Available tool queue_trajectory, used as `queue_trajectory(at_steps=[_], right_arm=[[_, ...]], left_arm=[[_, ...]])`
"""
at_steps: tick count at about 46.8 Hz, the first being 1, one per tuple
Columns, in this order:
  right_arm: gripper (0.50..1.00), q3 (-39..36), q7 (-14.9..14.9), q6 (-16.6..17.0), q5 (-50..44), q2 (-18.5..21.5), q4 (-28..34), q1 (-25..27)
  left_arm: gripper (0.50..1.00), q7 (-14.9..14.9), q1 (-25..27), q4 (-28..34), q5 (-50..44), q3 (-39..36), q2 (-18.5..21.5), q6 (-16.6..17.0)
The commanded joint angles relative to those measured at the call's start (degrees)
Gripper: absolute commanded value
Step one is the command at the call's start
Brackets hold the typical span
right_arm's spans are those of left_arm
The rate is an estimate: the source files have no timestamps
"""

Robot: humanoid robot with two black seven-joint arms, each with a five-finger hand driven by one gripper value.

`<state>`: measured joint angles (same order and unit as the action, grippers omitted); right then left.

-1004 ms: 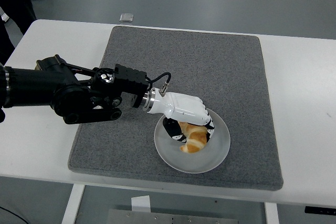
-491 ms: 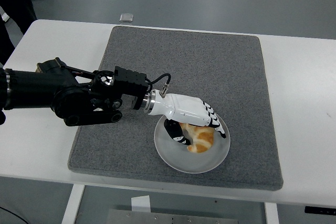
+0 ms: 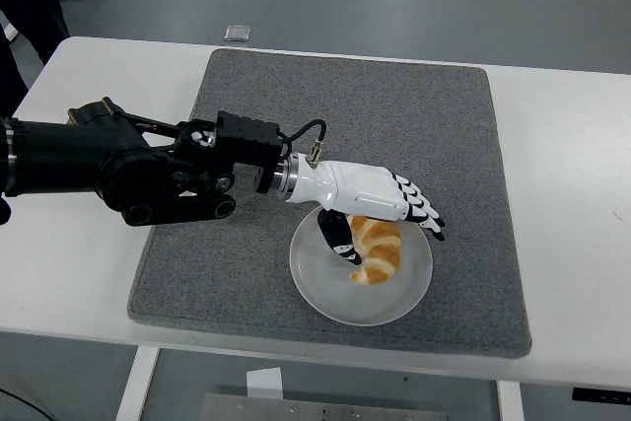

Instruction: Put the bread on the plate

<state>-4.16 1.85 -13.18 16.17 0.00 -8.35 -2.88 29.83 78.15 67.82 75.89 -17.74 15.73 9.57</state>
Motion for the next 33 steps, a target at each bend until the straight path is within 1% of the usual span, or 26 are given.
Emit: queue_trajectory(at_steps=[1, 8, 13, 27, 33], right_arm=[[0.952, 0.0, 0.0, 0.0, 0.0, 0.0, 0.0, 0.0], [0.954, -0.1, 0.0, 0.0, 0.0, 0.0, 0.0, 0.1], [0.952, -0.1, 0.0, 0.0, 0.0, 0.0, 0.0, 0.1], [0.952, -0.1, 0.0, 0.0, 0.0, 0.0, 0.0, 0.1], [0.952, -0.1, 0.0, 0.0, 0.0, 0.0, 0.0, 0.0]], left_arm=[[0.994, 0.2, 0.4, 0.9, -0.5, 1.4, 0.3, -0.1], [0.994, 0.3, 0.3, 1.5, -3.5, 6.7, 1.1, -0.8], [0.994, 0.2, 0.1, 1.4, -8.3, 9.8, 1.2, -1.0], [0.994, -0.3, -1.0, -0.1, -28.9, 15.1, 1.4, -0.9], [0.994, -0.6, -2.4, -2.2, -38.5, 17.8, 1.7, -0.6]])
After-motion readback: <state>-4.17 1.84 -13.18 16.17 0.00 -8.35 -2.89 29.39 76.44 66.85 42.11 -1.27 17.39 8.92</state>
